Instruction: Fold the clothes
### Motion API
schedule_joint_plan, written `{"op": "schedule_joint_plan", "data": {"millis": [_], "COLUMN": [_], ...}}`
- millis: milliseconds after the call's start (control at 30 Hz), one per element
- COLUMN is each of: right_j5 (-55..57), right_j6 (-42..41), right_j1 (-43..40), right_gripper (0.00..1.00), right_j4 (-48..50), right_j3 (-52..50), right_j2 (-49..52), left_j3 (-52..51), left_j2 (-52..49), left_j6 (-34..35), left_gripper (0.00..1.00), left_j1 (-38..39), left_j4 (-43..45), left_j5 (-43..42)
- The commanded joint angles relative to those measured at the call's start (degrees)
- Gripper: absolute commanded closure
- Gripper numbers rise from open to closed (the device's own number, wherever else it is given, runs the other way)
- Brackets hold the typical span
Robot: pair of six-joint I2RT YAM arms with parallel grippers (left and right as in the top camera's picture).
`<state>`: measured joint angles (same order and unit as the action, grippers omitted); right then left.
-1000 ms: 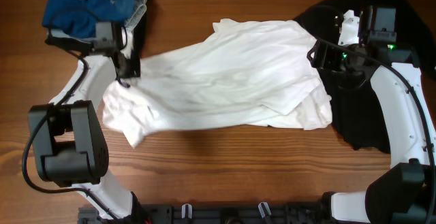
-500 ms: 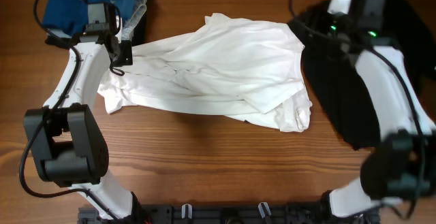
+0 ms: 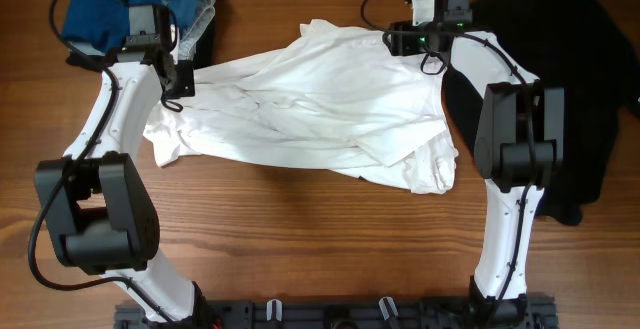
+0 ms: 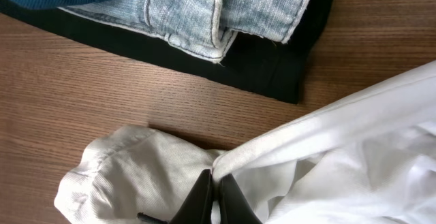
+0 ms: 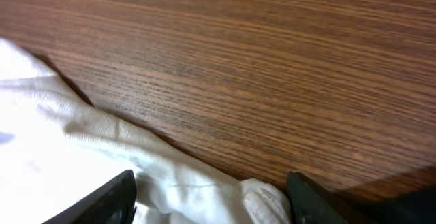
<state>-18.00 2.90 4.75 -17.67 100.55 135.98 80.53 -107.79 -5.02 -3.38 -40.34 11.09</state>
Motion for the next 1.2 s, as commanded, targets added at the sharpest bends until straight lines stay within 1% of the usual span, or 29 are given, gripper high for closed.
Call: {"op": "schedule_joint_plan", "data": {"millis": [0,33,67,100,167,200,300,367,400,467,500,533,567,633,667,767,933,1000,1033,1100,1133,1167], "right_j5": [-2.0,-2.0,-2.0,-2.0,-2.0,-2.0,-2.0,-2.0,-2.0,-2.0,-2.4,-3.1,-3.0,-1.2,0.3,5.6,6.3,6.4,6.4,6.4,6.5,7.5], "right_j6": [1.3,0.7,-0.7,-1.9,-3.0,-3.0,-2.8,-1.7,-1.5,-1.0,-0.3,1.2,2.4,4.5,4.6,4.6,4.7,4.6,4.6,4.4,3.9,1.9], "right_j1": [0.7,0.7,0.6,0.5,0.4,0.4,0.1,-1.0,-1.5,-1.9,-1.8,-1.2,-0.3,3.0,4.8,8.8,9.9,9.9,9.9,9.9,9.9,9.7], "right_gripper": [0.47,0.57,0.71,0.79,0.91,0.94,0.96,0.96,0.96,0.96,0.91,0.57,0.37,0.25,0.22,0.22,0.26,0.31,0.35,0.53,0.68,0.91], "right_j4": [1.2,1.5,2.5,2.9,2.7,2.2,-1.8,-6.4,-9.1,-10.5,-10.0,-9.1,-8.1,-4.5,-2.9,-0.3,0.9,1.6,1.8,1.6,1.5,1.3], "right_j3": [1.2,1.2,1.2,1.5,2.9,3.7,6.2,8.2,9.0,9.4,9.4,9.4,9.4,9.4,9.4,9.4,9.4,9.4,9.4,9.4,9.4,9.6], "right_j2": [1.5,1.5,1.5,1.5,1.5,1.5,0.7,-1.2,-2.5,-3.5,-3.2,-2.7,-2.4,-1.2,-0.4,1.5,5.7,6.8,7.1,7.6,7.6,7.4], "left_j3": [0.4,0.4,0.4,0.4,0.4,0.4,0.5,0.5,0.5,0.5,0.5,0.5,0.5,0.5,0.5,0.5,0.5,0.5,0.5,0.5,0.5,0.5], "left_j2": [0.4,0.4,0.4,0.4,0.4,0.4,0.6,2.2,3.5,5.5,5.7,5.7,5.6,5.6,5.6,5.6,5.6,5.6,5.6,5.6,5.6,5.6], "left_j6": [1.0,1.0,1.0,1.0,1.0,1.0,1.0,1.0,1.0,1.3,1.3,1.2,1.2,1.2,1.3,1.7,1.7,1.7,1.7,1.7,1.7,1.7], "left_gripper": [0.96,0.96,0.96,0.96,0.96,0.96,0.96,0.96,0.96,0.96,0.96,0.96,0.96,0.96,0.96,0.96,0.96,0.96,0.96,0.96,0.96,0.96], "left_j1": [0.2,0.2,0.2,0.2,0.2,0.2,0.1,0.1,0.1,0.1,0.1,0.1,0.1,0.1,0.1,0.1,0.1,0.1,0.1,0.1,0.1,0.1], "left_j4": [0.0,0.0,0.0,0.0,0.0,0.0,0.0,0.0,0.0,0.2,0.6,0.6,0.6,0.6,0.4,-1.1,-2.2,-2.3,-2.4,-2.6,-2.6,-2.6], "left_j5": [-0.1,-0.1,-0.1,-0.1,-0.1,-0.1,1.2,4.0,4.0,4.0,4.0,3.5,2.4,-1.4,-3.4,-4.2,-4.2,-4.2,-4.2,-4.2,-4.2,-4.2]}}
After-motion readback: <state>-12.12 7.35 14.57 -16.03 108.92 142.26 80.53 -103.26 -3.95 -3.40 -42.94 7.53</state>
